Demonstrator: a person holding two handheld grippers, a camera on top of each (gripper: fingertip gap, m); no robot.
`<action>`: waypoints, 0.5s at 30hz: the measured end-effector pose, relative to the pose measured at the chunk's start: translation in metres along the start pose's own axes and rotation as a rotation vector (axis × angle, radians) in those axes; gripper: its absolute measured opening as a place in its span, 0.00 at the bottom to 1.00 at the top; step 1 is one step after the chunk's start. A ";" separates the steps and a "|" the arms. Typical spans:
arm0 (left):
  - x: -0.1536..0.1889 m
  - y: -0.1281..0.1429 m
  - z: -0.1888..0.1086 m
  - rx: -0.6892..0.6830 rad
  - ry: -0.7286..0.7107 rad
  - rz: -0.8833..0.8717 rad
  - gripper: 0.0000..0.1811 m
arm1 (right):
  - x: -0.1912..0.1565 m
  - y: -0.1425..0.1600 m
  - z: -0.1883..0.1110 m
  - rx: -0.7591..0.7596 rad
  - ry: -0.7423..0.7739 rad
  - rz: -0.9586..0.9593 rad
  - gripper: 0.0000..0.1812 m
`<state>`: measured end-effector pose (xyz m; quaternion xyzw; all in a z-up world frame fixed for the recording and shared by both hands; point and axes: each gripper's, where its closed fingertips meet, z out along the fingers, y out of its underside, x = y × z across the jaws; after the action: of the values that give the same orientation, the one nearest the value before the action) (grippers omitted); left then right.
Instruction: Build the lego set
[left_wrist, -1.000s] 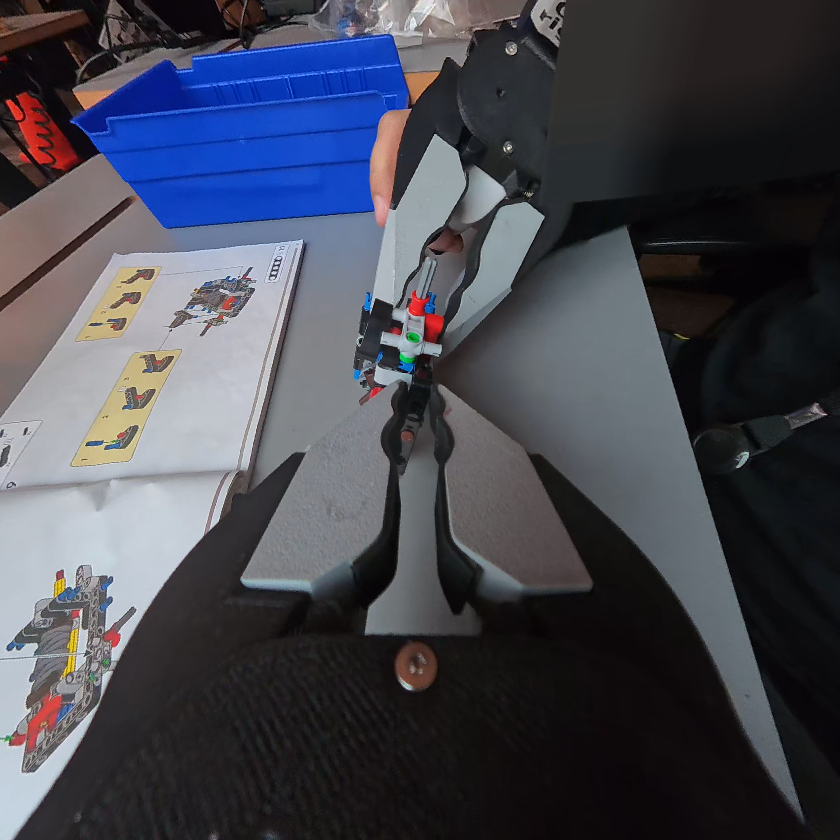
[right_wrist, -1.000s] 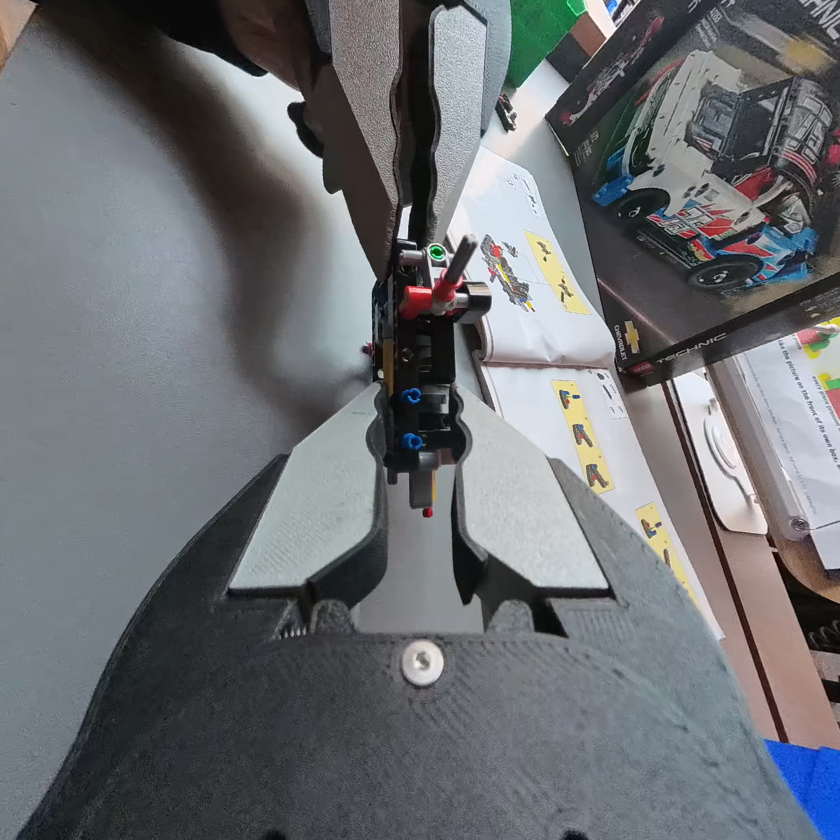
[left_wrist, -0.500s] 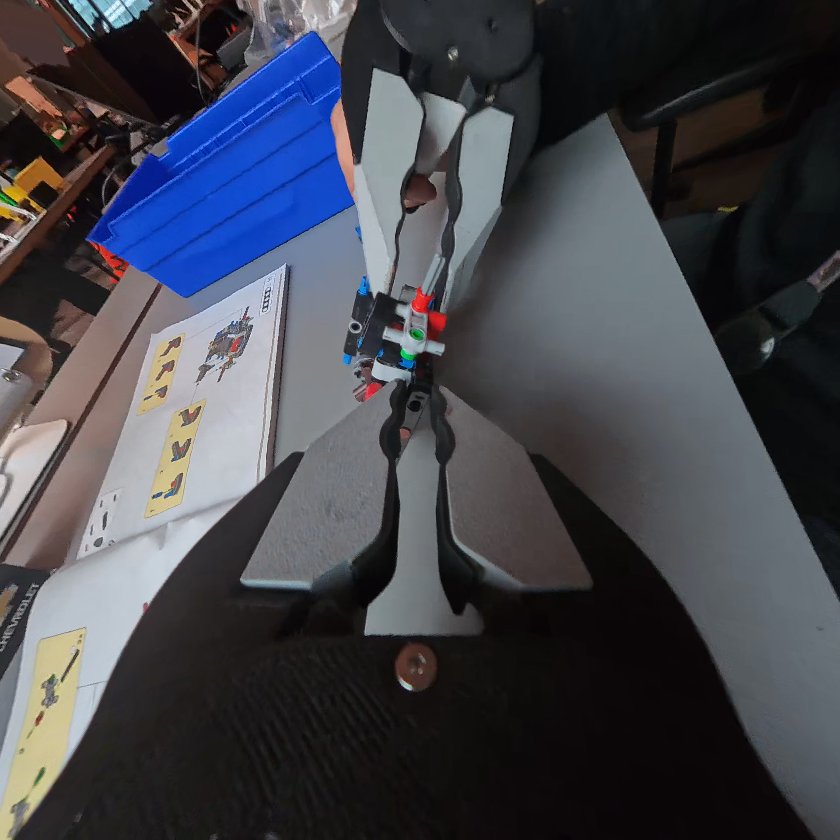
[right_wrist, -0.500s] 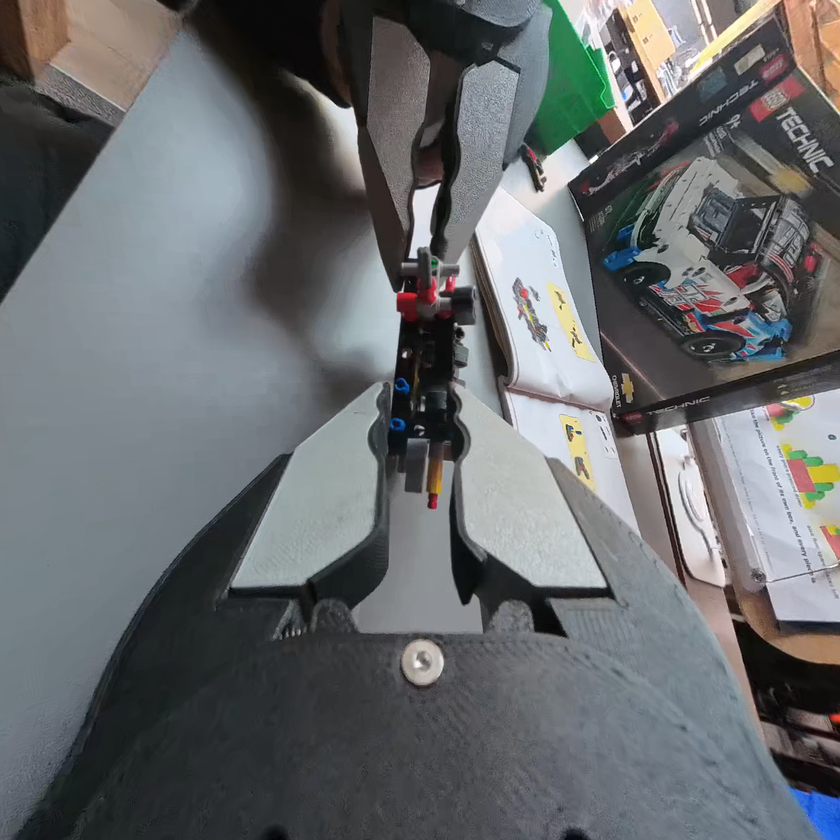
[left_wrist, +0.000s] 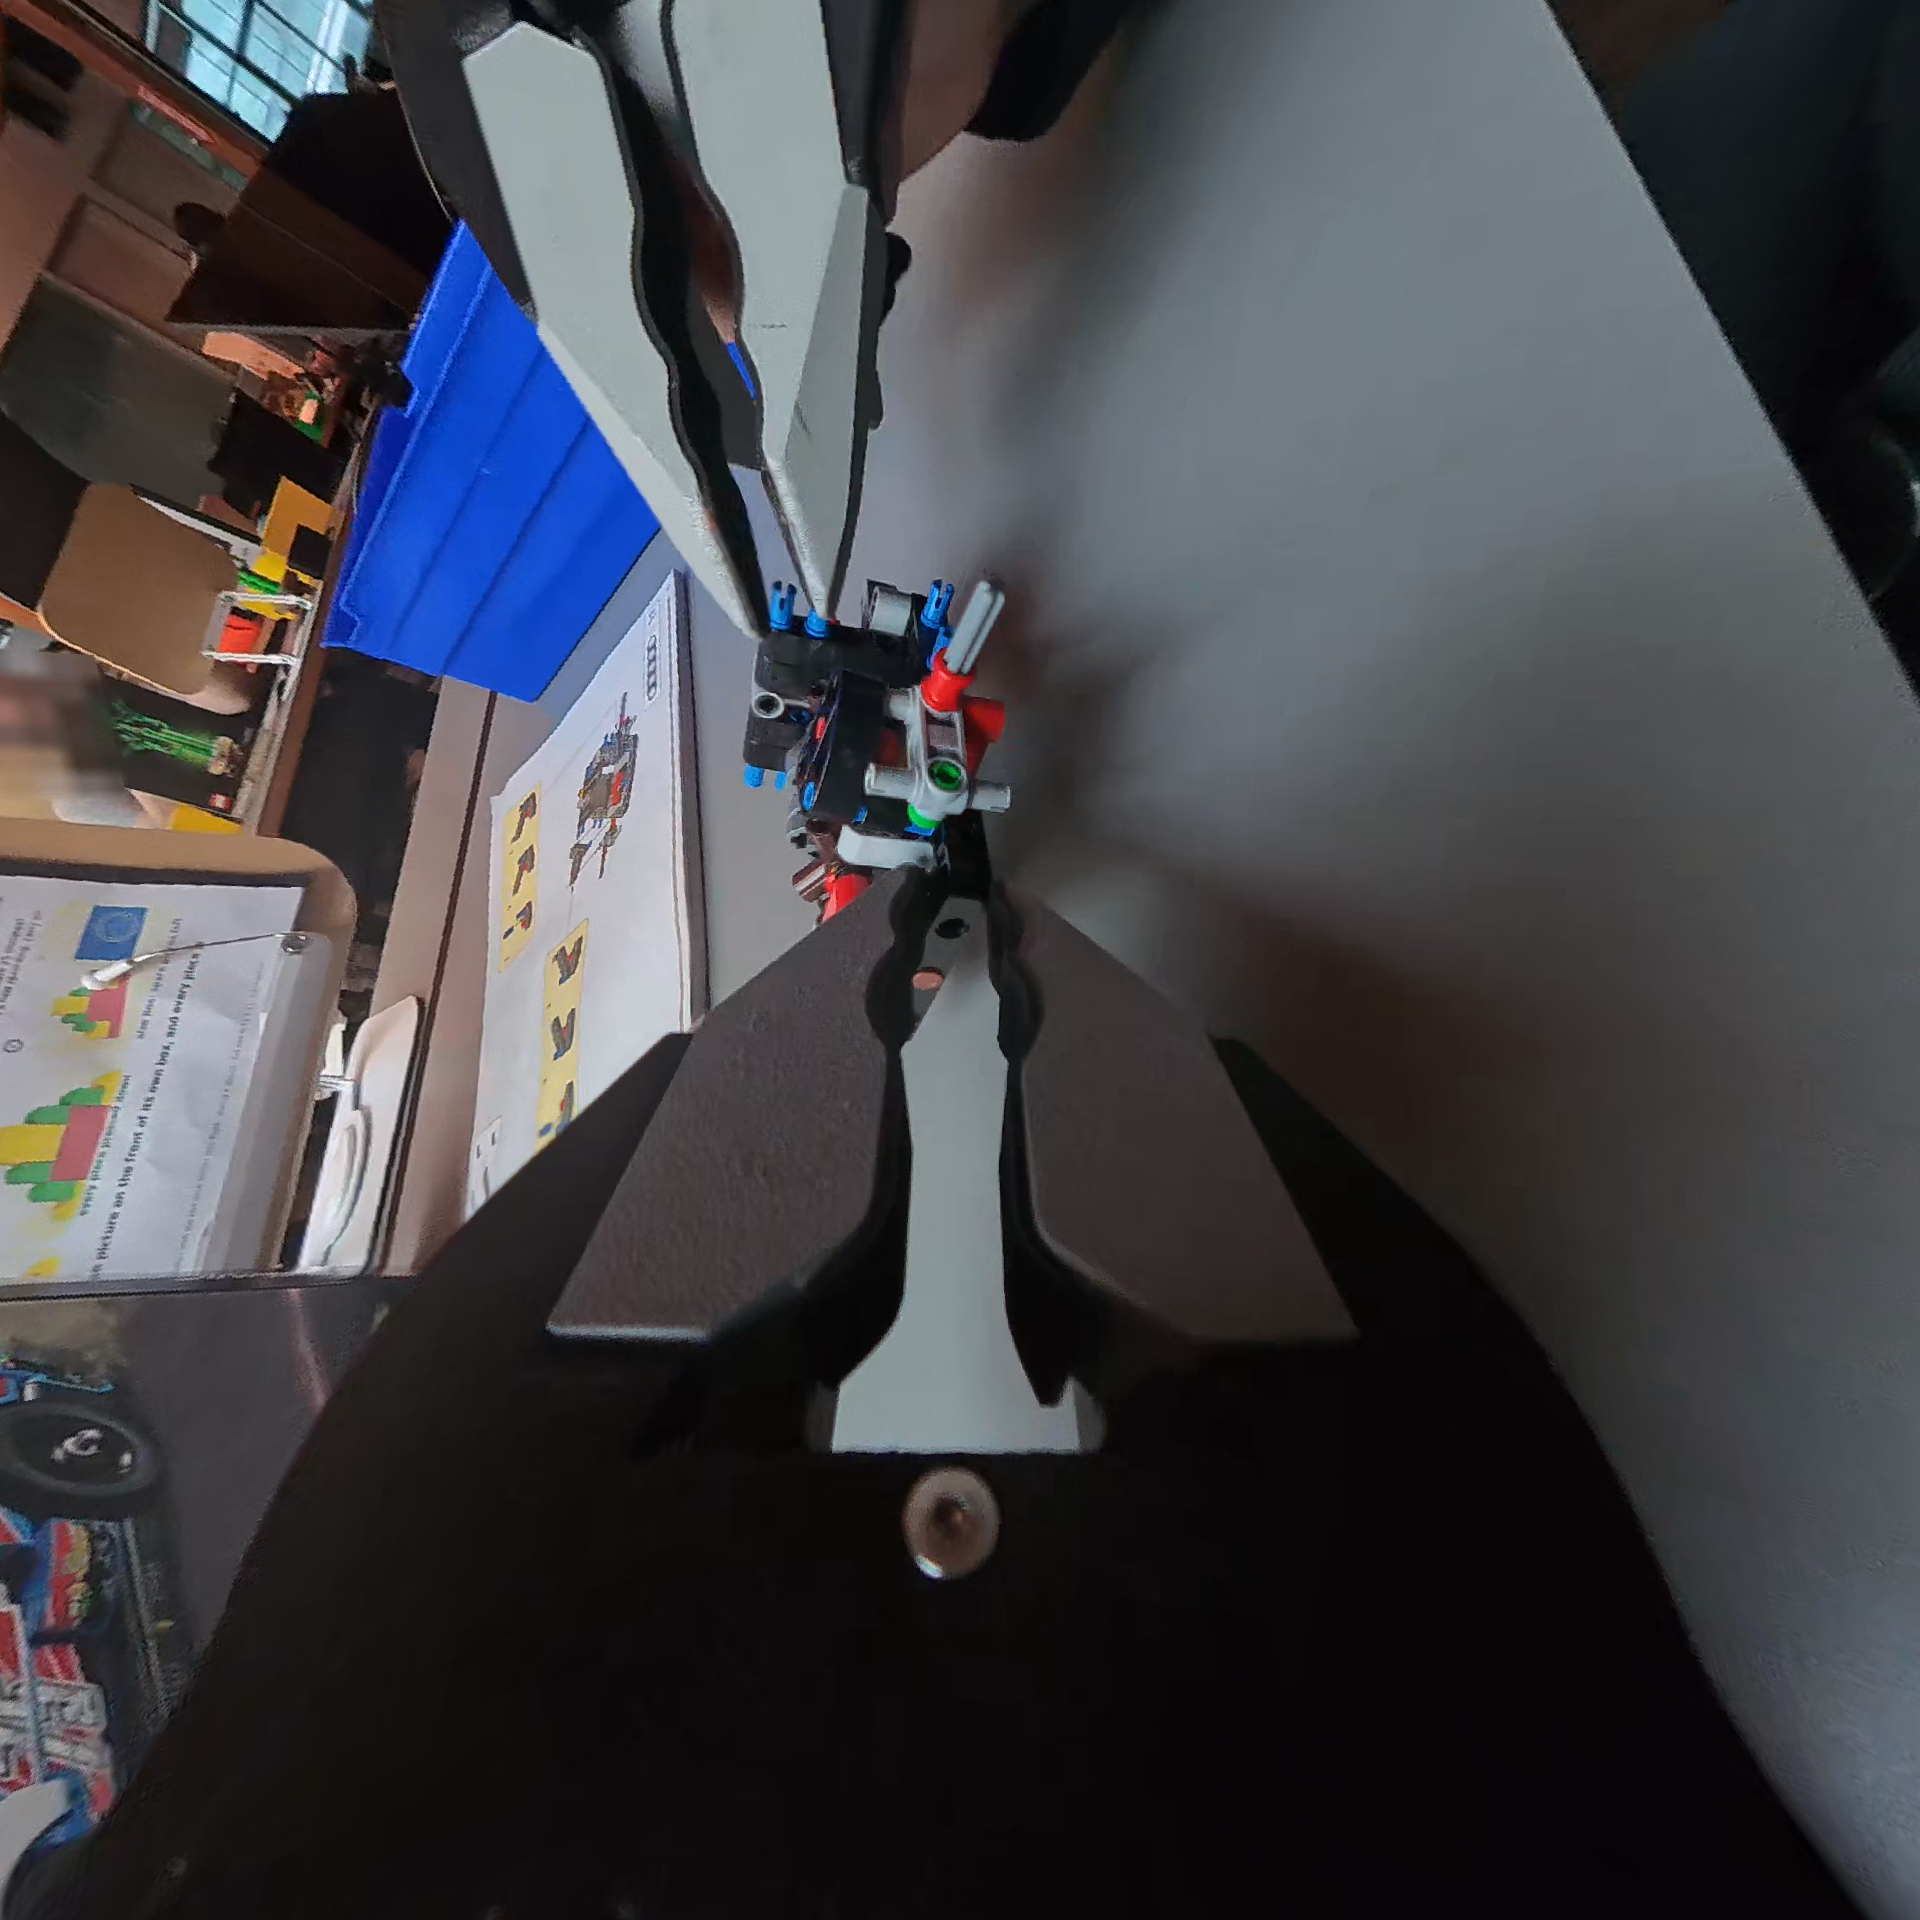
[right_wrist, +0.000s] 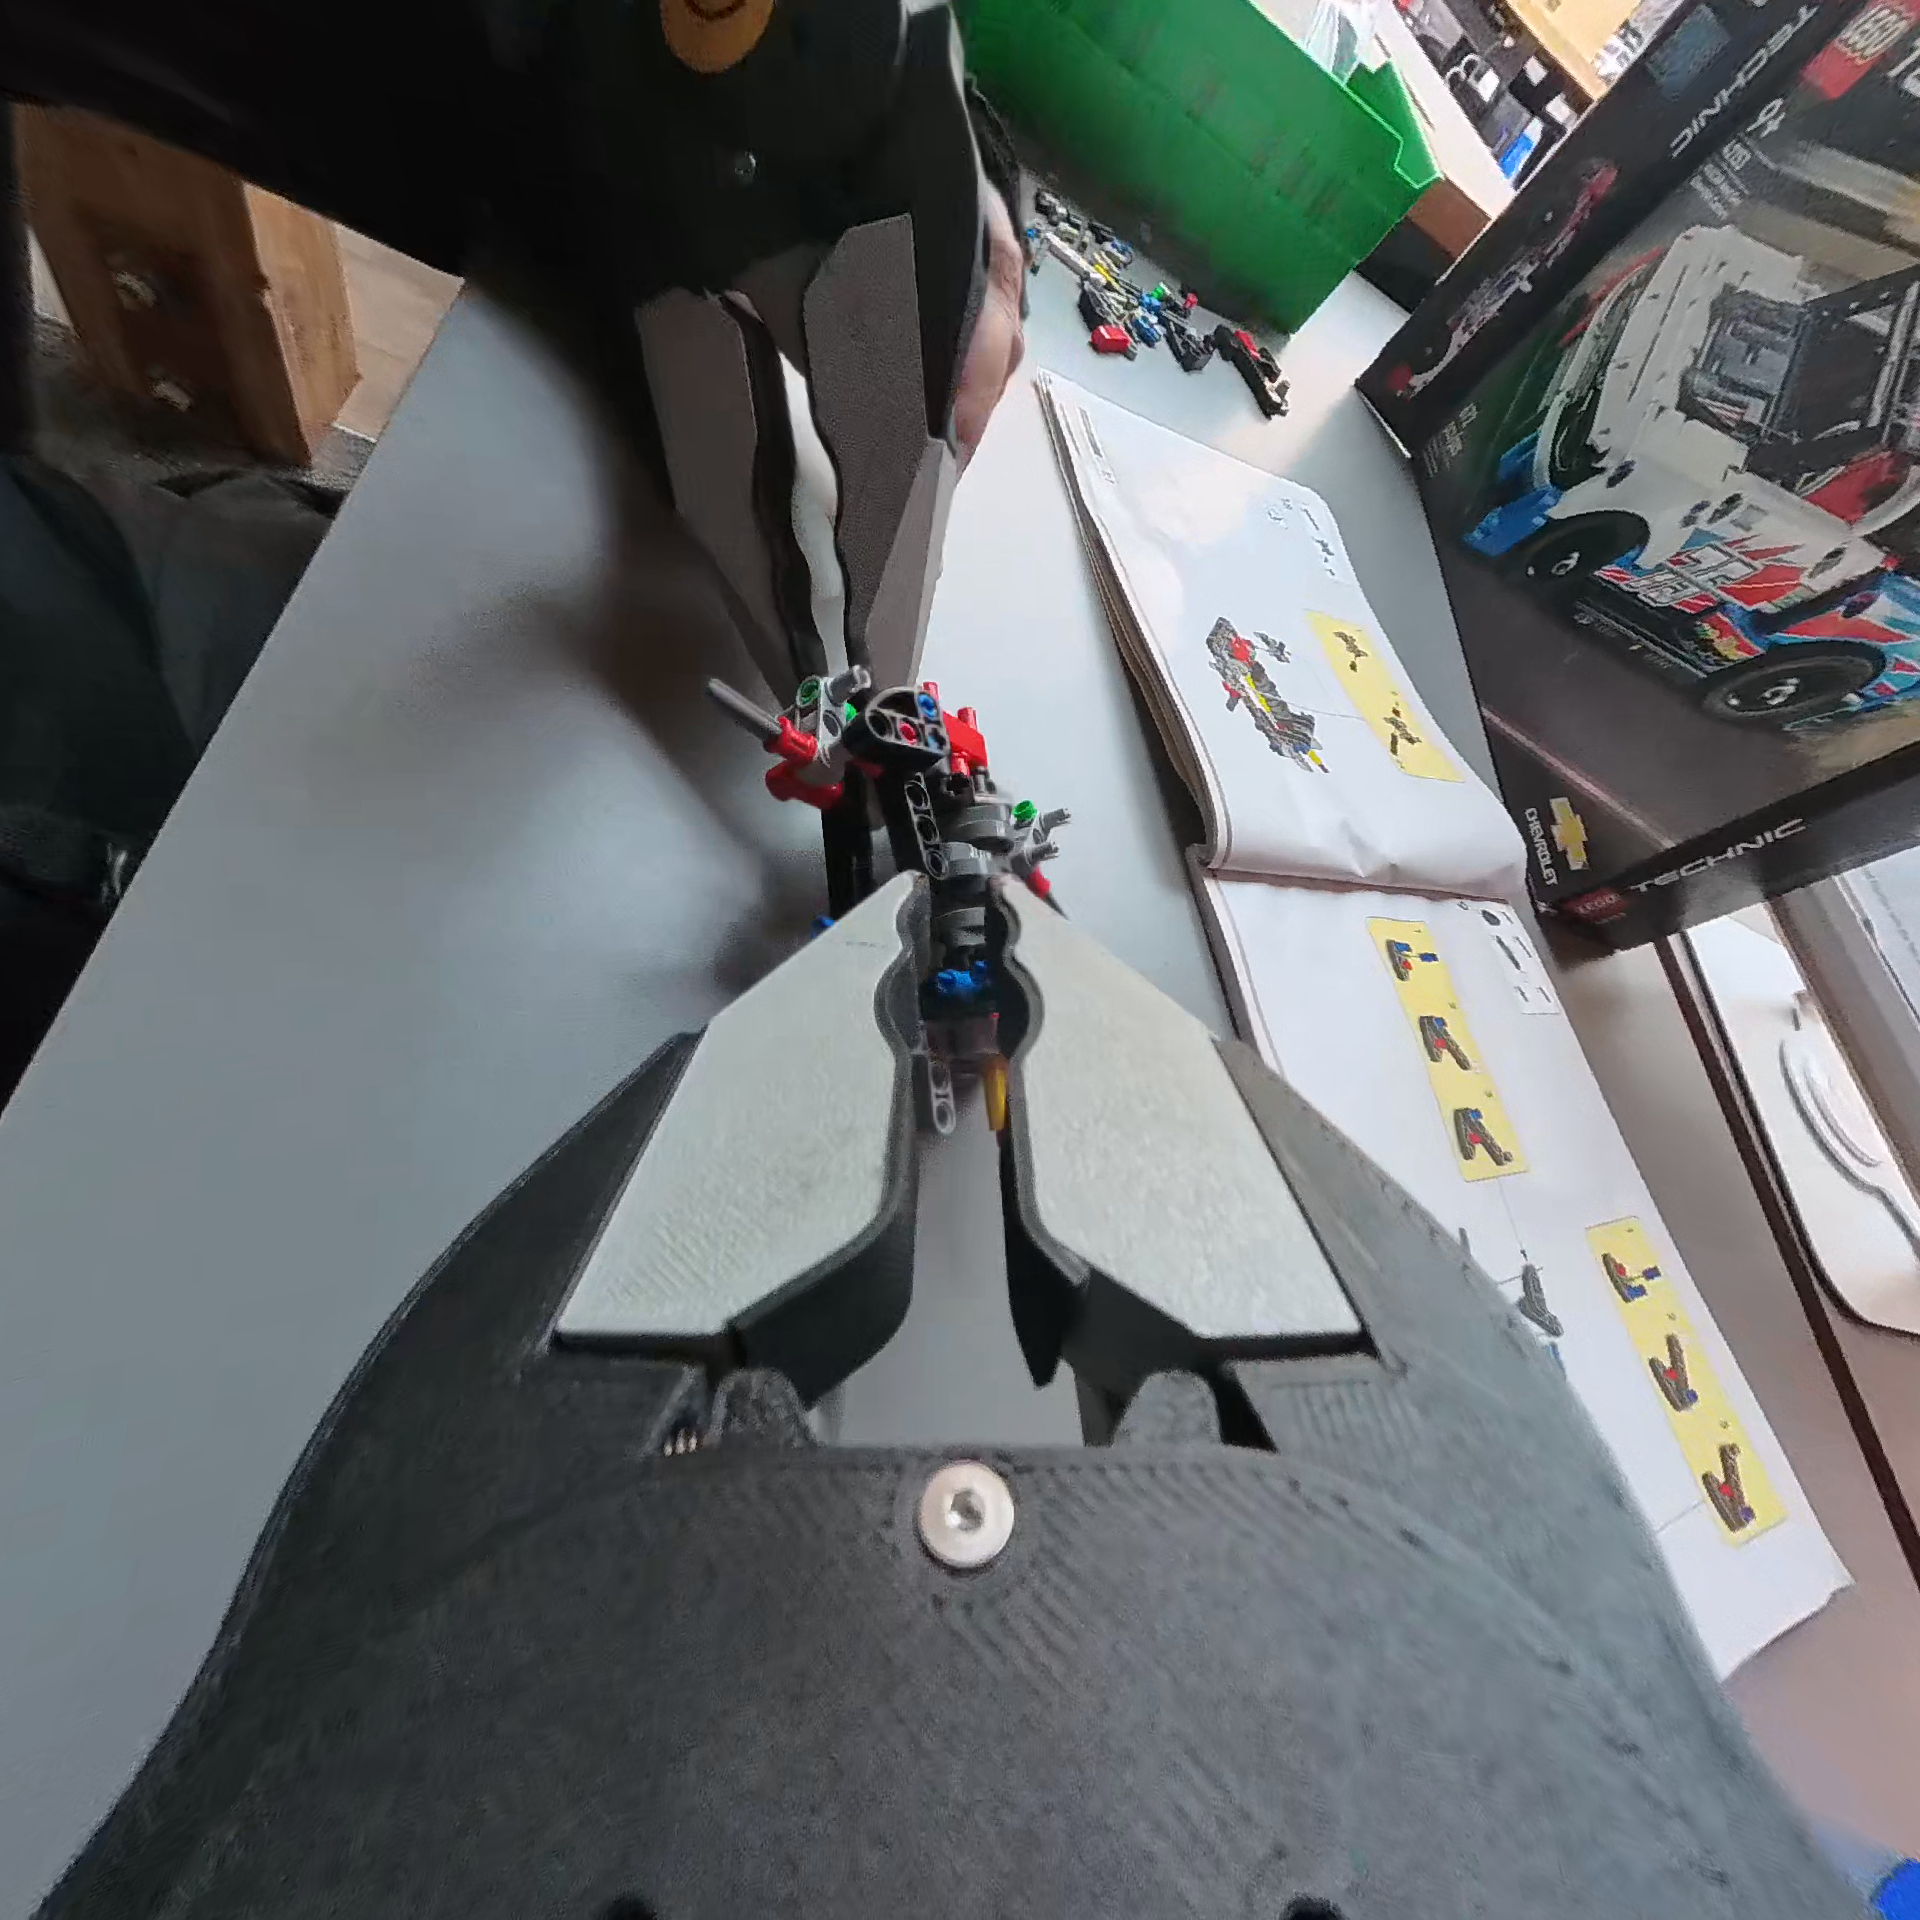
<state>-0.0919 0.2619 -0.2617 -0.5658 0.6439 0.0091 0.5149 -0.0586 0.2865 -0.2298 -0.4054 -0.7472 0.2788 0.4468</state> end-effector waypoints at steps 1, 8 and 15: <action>0.001 0.001 0.001 -0.017 -0.010 0.029 0.05 | -0.002 0.001 0.002 -0.012 -0.019 -0.003 0.03; 0.014 0.007 0.011 -0.118 -0.047 0.255 0.05 | -0.014 0.011 0.017 -0.134 -0.144 -0.031 0.07; 0.015 0.011 0.013 -0.124 -0.050 0.250 0.05 | -0.022 0.027 0.025 -0.274 -0.225 -0.028 0.03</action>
<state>-0.0890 0.2628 -0.2835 -0.5114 0.6947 0.1272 0.4895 -0.0652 0.2799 -0.2714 -0.4183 -0.8291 0.2116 0.3047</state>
